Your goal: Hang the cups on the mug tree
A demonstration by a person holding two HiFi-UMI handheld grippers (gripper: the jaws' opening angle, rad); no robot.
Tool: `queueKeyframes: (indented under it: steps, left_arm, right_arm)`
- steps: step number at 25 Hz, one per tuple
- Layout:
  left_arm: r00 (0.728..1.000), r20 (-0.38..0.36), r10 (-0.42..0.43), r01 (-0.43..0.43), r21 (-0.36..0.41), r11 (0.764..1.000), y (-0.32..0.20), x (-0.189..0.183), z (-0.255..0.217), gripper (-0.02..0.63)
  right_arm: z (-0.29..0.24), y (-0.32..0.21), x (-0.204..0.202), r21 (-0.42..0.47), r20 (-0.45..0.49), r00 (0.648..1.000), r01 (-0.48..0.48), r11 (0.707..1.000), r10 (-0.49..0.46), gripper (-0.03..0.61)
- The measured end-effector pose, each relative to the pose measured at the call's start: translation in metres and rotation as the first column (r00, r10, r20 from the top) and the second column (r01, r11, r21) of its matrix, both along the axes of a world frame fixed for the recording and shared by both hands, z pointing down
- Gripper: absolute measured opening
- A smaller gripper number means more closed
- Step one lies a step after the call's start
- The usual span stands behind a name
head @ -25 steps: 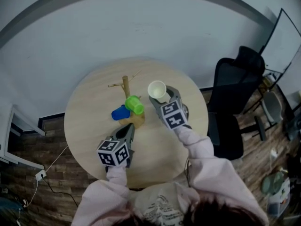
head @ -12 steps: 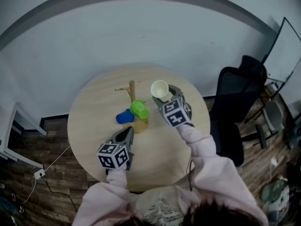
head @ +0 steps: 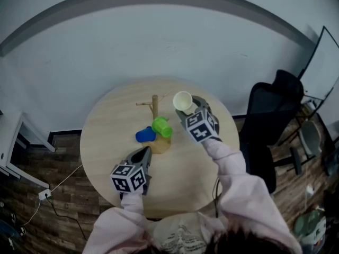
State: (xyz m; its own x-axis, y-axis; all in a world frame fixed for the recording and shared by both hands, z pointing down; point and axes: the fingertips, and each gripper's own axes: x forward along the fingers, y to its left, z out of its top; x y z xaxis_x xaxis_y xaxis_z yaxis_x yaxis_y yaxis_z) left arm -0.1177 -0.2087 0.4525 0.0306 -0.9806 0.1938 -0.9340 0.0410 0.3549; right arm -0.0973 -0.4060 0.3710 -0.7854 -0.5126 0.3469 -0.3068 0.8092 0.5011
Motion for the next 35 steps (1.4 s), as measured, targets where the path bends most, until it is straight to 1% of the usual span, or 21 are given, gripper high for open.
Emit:
queueKeyframes:
  steps: [3, 15, 28, 35]
  left_arm:
    - [1.0, -0.008, -0.013, 0.013, -0.009, 1.0, 0.005, -0.003, 0.004, 0.0]
    - [0.999, -0.004, -0.046, 0.046, 0.011, 0.999, 0.011, -0.014, -0.004, 0.0]
    - [0.999, 0.038, -0.004, 0.004, 0.014, 1.0, -0.004, -0.013, -0.02, 0.0]
    - [0.999, 0.049, 0.01, -0.011, 0.015, 1.0, -0.01, -0.012, -0.028, 0.0]
  right_arm:
    - [0.003, -0.003, -0.002, 0.002, -0.019, 1.0, 0.0, 1.0, 0.0, 0.275]
    - [-0.01, -0.01, -0.021, 0.058, -0.073, 0.997, 0.032, 0.998, -0.028, 0.275]
    - [-0.021, -0.007, -0.037, 0.174, -0.171, 0.984, 0.08, 0.982, -0.05, 0.275]
    - [-0.024, -0.006, -0.04, 0.235, -0.224, 0.973, 0.109, 0.966, -0.055, 0.275]
